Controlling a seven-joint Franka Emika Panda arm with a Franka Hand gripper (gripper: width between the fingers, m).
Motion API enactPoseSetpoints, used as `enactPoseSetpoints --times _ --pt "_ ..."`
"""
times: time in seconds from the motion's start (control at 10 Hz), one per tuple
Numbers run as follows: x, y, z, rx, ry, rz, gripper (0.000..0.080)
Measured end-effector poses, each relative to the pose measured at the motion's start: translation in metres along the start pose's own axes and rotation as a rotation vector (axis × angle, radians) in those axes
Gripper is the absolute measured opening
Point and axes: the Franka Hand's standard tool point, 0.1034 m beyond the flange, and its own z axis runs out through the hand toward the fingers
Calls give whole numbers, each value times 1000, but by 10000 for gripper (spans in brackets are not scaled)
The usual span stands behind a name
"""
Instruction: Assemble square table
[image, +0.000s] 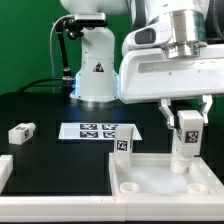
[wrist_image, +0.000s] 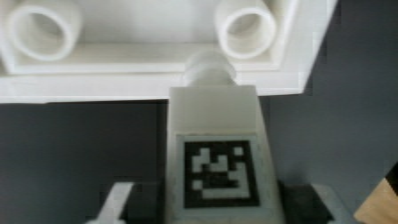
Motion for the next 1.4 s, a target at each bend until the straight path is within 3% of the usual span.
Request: enactPoseSetpoints --times 0.1,0.2,0.4,0.6,0.8,1.2,1.4 --pt "-7 -14 4 -8 -27 49 289" --pt "-4 -9 3 -26 -18 -5 289" --pt "-5 -6 4 -31 -16 -7 289" --pt "-14 7 12 -50 67 -43 289" --pt "-8 -3 7 -47 122 -61 289" --pt "-9 -3 8 -47 117 -62 289" --pt "-18 -5 18 -49 108 -68 289"
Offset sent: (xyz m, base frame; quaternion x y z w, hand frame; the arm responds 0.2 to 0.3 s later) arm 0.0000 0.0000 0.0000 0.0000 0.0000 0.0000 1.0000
